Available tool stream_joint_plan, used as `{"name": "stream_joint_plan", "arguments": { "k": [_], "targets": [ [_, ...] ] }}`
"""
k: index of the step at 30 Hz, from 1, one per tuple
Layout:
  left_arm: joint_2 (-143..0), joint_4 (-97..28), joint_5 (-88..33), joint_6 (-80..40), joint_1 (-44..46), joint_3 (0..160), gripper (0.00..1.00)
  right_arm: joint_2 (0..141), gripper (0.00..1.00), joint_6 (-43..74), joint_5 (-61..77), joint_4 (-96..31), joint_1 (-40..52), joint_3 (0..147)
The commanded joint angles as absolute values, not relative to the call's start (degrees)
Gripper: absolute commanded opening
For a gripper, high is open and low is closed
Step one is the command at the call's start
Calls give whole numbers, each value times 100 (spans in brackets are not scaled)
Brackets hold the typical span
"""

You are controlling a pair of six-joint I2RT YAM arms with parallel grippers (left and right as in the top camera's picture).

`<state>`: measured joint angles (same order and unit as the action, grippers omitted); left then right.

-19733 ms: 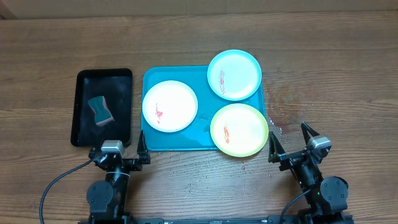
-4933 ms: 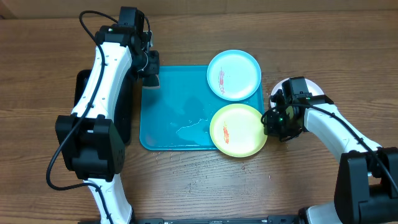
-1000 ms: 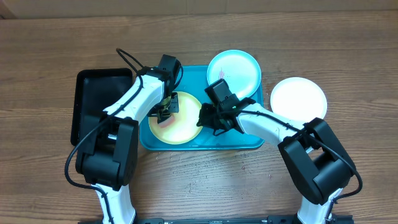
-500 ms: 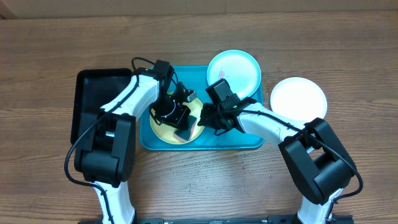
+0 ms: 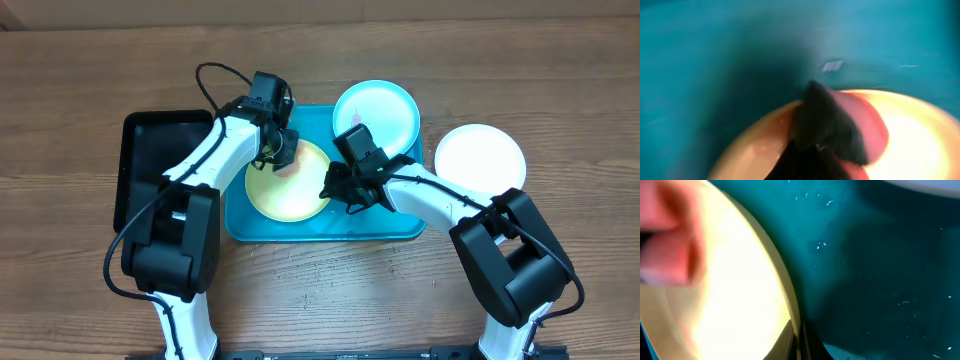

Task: Clean dirty plates on tray and stack at the side
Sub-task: 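Scrub the yellow-green plate with the sponge in the left gripper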

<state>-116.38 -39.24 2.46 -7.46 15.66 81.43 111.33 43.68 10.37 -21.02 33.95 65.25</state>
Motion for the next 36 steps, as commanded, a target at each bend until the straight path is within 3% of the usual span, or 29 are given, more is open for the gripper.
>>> {"name": "stream_joint_plan", "arguments": {
  "k": [1, 6, 14, 17, 24, 30, 36],
  "targets": [
    [-11732, -4543, 2305, -1247, 1503, 8204, 4, 11168, 4, 4342, 1059, -2154, 3389, 6571],
    [-11732, -5555, 2158, -1210, 1503, 8204, 4, 11168, 4, 4346, 1059, -2147, 3389, 6571],
    [-11732, -6320, -1730, 1588, 1503, 8204, 4, 11168, 4, 4344, 1059, -2145, 3389, 6571],
    [-11732, -6143, -2342, 1824, 1505, 8204, 4, 11168, 4, 4344, 1061, -2152, 3389, 6571],
    [-11732, -5050, -2226, 1540, 1503, 8202, 4, 11168, 4, 4340, 1059, -2152, 3387, 6571],
    [-11732, -3774, -204, -233, 1503, 8217, 4, 11168, 4, 4320, 1046, -2167, 3389, 6571],
    [-11732, -4429, 998, -582, 1500, 9067, 4, 11168, 4, 4320, 908, -2279, 3389, 6571]
  ]
}}
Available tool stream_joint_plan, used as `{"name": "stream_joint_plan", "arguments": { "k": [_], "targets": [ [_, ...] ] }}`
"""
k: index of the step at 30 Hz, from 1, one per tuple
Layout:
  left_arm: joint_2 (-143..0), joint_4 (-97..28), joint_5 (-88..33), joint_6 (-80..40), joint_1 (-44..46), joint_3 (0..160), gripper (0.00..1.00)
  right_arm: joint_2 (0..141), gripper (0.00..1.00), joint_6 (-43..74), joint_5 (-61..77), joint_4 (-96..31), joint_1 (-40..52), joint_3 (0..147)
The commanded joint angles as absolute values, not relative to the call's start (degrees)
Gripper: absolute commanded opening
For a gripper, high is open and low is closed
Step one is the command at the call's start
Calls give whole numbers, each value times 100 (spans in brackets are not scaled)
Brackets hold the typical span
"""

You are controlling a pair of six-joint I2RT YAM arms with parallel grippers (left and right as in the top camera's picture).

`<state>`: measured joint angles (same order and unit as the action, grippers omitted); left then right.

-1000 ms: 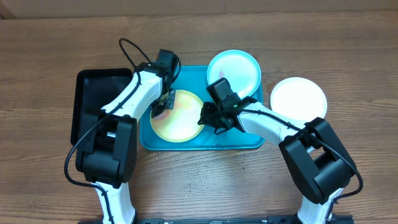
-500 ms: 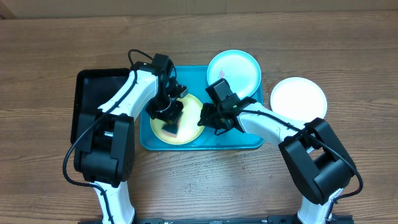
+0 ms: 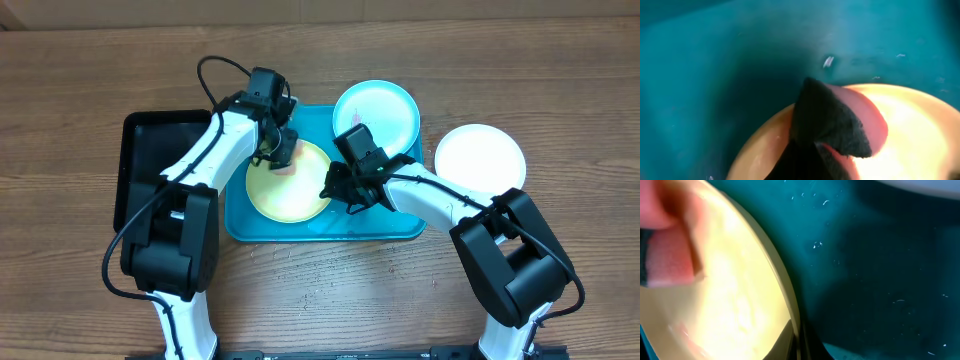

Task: Clean dirty plates on tray and stack at the side
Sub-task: 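Scrub the yellow-green plate with the sponge in the left gripper, then lift the yellow-green plate with the right gripper and stack it on the white plate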

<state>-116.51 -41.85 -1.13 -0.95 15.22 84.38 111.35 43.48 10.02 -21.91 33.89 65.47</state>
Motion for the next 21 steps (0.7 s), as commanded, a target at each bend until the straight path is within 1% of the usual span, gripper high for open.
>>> {"name": "stream_joint_plan", "arguments": {
  "k": [1, 5, 8, 10, 15, 18, 21],
  "targets": [
    [-11732, -4751, 1190, -661, 1500, 9356, 4, 11166, 4, 4322, 908, -2279, 3389, 6573],
    [-11732, -5693, 1284, -860, 1498, 10171, 4, 11166, 4, 4322, 882, -2517, 3389, 6737],
    [-11732, -6093, 1216, -996, 1492, 10425, 4, 11144, 4, 4287, 506, -3081, 3389, 7054],
    [-11734, -6283, 1140, -1066, 1472, 10427, 4, 11113, 4, 4064, 246, -3507, 3402, 7334],
    [-11749, -6541, 919, -1205, 1380, 10398, 4, 10879, 4, 3699, -303, -4265, 3474, 7885],
    [-11754, -6521, 685, -1210, 1286, 10398, 4, 10532, 4, 3551, -891, -4676, 3636, 8156],
    [-11756, -6469, 635, -1210, 1229, 10398, 4, 10213, 4, 3551, -1765, -5089, 3839, 8270]
  ]
}}
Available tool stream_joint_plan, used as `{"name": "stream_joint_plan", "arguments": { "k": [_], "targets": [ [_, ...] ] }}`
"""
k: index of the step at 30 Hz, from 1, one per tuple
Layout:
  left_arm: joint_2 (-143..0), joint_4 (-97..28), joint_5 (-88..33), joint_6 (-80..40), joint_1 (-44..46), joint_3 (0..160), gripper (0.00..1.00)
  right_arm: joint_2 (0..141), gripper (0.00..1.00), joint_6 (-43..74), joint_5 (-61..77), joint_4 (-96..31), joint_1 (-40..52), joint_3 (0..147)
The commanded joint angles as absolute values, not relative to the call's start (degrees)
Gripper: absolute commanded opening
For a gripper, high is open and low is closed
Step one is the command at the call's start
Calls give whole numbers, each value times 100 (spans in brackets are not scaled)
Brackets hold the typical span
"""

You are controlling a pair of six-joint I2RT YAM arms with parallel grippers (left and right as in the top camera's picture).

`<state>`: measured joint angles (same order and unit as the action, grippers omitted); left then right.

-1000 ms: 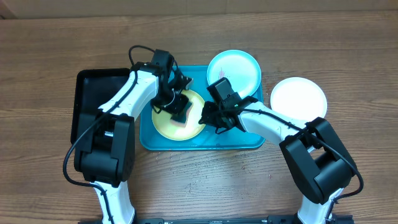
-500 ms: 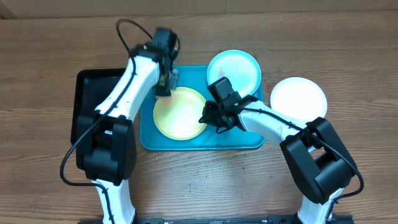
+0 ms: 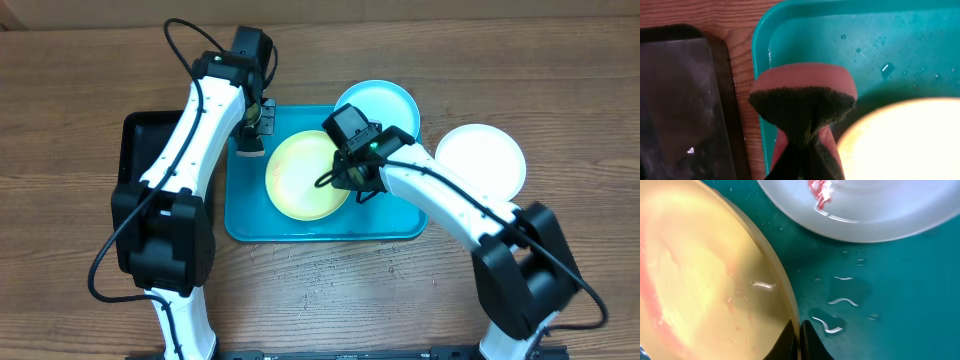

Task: Clean dirty plates on tray and stack at the side
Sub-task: 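Lift the yellow-green plate with the right gripper and stack it on the white plate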

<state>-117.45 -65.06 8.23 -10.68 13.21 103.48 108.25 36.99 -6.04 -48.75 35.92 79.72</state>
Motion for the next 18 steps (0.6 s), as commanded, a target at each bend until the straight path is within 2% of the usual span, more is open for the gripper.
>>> {"name": "stream_joint_plan", "arguments": {
  "k": [1, 8, 10, 18],
  "targets": [
    [-11758, -6449, 637, -1208, 1212, 10398, 4, 10079, 4, 3555, -2117, -5231, 3920, 8270],
    [-11767, -6377, 633, -1212, 1190, 10398, 4, 9421, 4, 3645, -4289, -5854, 4578, 8270],
    [-11767, -6377, 607, -1251, 1190, 10398, 4, 9229, 4, 3715, -5365, -6020, 4998, 8270],
    [-11767, -6381, 593, -1247, 1190, 10398, 4, 9161, 4, 3769, -7802, -6298, 5964, 8267]
  ]
}}
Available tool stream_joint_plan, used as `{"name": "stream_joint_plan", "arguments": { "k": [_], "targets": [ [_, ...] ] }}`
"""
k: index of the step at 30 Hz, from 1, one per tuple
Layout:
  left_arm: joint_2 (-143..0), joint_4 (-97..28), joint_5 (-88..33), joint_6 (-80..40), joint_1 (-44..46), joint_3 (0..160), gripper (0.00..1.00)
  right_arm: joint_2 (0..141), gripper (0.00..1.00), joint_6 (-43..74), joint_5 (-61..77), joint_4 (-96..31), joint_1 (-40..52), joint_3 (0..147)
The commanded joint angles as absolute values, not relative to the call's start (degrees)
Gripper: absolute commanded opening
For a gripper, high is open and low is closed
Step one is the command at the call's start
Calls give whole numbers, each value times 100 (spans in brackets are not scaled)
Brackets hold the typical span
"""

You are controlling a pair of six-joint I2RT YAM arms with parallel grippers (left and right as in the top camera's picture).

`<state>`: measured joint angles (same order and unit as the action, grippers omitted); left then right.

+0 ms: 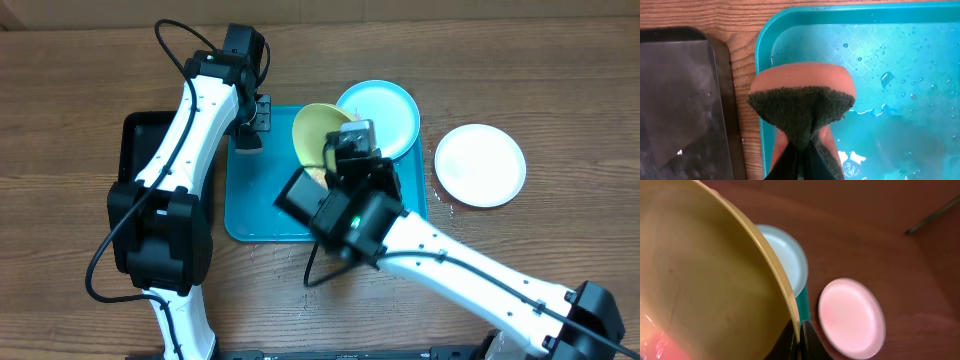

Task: Clean dirty plates on tray and stack at the side
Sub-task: 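Lift the yellow-green plate with the right gripper and stack it on the white plate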

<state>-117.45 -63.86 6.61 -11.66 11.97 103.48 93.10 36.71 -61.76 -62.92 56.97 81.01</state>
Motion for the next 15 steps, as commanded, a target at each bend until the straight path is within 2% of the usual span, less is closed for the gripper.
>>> {"name": "stream_joint_plan", "arguments": {
  "k": [1, 5, 15],
  "targets": [
    [-11767, -6381, 593, -1247, 1190, 10398, 4, 9161, 4, 3769, -8044, -6298, 6055, 8267],
    [-11767, -6381, 593, -1247, 1190, 10398, 4, 9161, 4, 3769, -9021, -6294, 6366, 8267],
    [-11767, -6381, 593, -1247, 1190, 10398, 4, 9150, 4, 3706, -9013, -6337, 6466, 8274]
  ]
}}
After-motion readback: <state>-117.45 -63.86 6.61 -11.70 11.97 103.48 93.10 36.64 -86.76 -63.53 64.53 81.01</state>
